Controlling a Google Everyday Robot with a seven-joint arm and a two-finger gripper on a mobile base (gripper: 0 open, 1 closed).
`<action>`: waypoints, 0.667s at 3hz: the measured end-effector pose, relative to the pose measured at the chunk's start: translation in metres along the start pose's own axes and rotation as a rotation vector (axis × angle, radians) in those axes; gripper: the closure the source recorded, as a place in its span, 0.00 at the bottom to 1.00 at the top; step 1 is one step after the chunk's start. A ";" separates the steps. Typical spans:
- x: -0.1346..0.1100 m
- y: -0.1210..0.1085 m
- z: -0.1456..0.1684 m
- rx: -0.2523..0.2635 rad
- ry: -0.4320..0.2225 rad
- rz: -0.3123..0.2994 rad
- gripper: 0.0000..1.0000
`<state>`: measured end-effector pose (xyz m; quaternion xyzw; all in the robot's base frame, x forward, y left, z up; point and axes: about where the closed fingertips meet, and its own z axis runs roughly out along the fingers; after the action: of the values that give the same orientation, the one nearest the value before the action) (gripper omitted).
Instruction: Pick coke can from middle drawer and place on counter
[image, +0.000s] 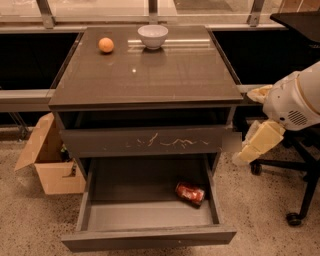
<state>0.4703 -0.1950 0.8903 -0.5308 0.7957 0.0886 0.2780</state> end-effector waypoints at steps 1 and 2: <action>0.014 0.011 0.037 -0.039 -0.047 0.011 0.00; 0.027 0.023 0.078 -0.085 -0.078 0.006 0.00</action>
Offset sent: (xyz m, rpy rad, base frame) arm -0.0003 0.0355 -0.1389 0.1466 0.0693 0.0901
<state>0.4697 -0.1728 0.8074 -0.5358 0.7814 0.1438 0.2857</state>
